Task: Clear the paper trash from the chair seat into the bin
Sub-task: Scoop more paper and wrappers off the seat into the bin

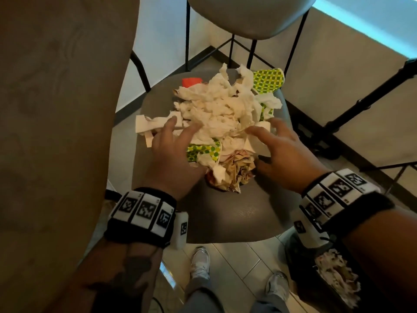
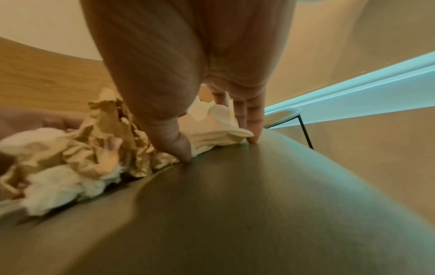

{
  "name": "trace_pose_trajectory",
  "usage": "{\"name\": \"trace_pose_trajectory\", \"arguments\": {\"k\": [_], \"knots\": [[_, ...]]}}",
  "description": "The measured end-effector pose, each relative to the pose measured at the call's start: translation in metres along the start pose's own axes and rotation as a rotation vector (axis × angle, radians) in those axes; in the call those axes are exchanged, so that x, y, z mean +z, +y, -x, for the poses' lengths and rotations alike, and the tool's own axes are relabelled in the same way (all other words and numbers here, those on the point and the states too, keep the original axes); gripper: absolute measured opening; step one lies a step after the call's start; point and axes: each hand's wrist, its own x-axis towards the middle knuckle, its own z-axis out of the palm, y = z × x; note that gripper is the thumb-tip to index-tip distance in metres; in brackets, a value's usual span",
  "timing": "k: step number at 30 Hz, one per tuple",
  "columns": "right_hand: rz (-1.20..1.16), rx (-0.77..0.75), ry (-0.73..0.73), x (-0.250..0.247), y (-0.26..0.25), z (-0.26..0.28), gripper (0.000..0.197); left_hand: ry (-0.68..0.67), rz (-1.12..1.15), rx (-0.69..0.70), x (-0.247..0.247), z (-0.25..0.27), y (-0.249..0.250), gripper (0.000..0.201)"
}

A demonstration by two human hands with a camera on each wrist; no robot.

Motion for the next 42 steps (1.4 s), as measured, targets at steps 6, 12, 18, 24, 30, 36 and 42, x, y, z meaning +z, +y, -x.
{"name": "trace_pose_trajectory", "arguments": {"k": [6,12,18,24,30,36,42], "knots": [[-0.088,0.025,0.051,0.002,0.002,-0.001,0.067,0.06,0.095,0.071,0.007,-0.009,-0.004,0.054],[-0.181,0.03,0.12,0.001,0.01,0.006,0.064,0.047,0.112,0.1,0.0,-0.004,0.002,0.043],[-0.3,0.052,0.188,-0.019,0.014,0.016,0.053,0.136,0.225,0.137,-0.016,0.014,0.012,0.04],[-0.32,0.065,0.243,-0.031,0.018,0.026,0.041,0.228,0.313,0.113,-0.025,0.022,0.024,0.036],[-0.372,0.104,0.228,-0.021,0.031,0.044,0.038,0.236,0.331,0.127,-0.023,0.037,0.038,0.036],[-0.51,0.19,0.315,-0.022,0.066,0.096,0.037,0.236,0.346,0.21,-0.023,0.054,0.079,0.032],[-0.601,0.389,0.354,-0.015,0.14,0.192,0.036,0.077,0.379,0.344,0.03,0.078,0.167,0.031]]}}
